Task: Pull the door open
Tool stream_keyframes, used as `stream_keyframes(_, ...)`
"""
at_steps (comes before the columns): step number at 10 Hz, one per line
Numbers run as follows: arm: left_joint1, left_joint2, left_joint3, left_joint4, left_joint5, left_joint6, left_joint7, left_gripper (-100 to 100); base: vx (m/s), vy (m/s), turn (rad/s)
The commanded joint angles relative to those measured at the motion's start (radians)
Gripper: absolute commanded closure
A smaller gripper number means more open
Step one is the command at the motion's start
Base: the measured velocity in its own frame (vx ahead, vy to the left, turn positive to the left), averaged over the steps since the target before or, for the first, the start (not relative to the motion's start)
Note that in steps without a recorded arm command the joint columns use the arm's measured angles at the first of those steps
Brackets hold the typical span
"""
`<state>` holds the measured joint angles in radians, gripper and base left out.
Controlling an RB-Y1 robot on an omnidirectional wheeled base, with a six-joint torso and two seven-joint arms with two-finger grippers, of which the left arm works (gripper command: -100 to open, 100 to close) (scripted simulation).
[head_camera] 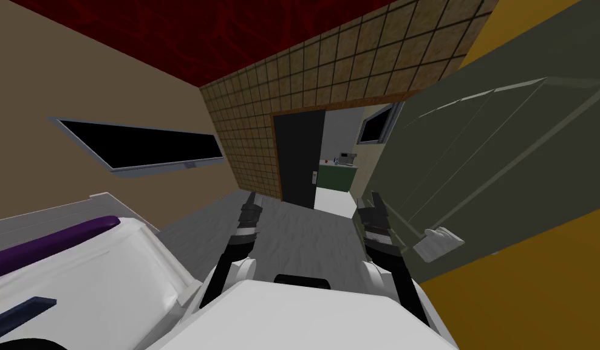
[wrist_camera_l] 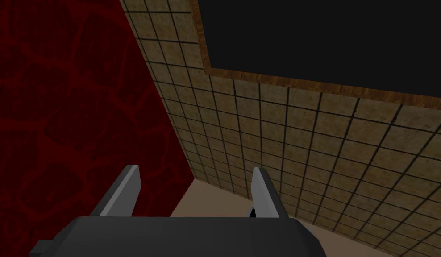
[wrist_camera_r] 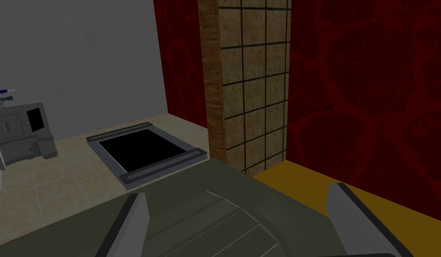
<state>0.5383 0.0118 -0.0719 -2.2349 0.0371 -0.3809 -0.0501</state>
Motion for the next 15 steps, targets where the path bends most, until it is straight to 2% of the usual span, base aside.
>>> stream_keyframes(1, -0.011, 0.008, 0.001, 0.022, 0.001, 0.002, 0.003, -100, 0.102, -0.037, -0.054)
stream_keyframes(10, -0.094, 0.054, 0.009, 0.181, 0.012, 0.018, 0.028, -100, 0.165, -0.058, -0.056)
stream_keyframes(12, -0.125, 0.068, 0.012, 0.241, 0.016, 0.024, 0.038, -100, 0.16, -0.075, -0.085)
stream_keyframes(15, -0.159, 0.081, 0.016, 0.306, 0.02, 0.03, 0.048, -100, 0.164, -0.071, -0.072)
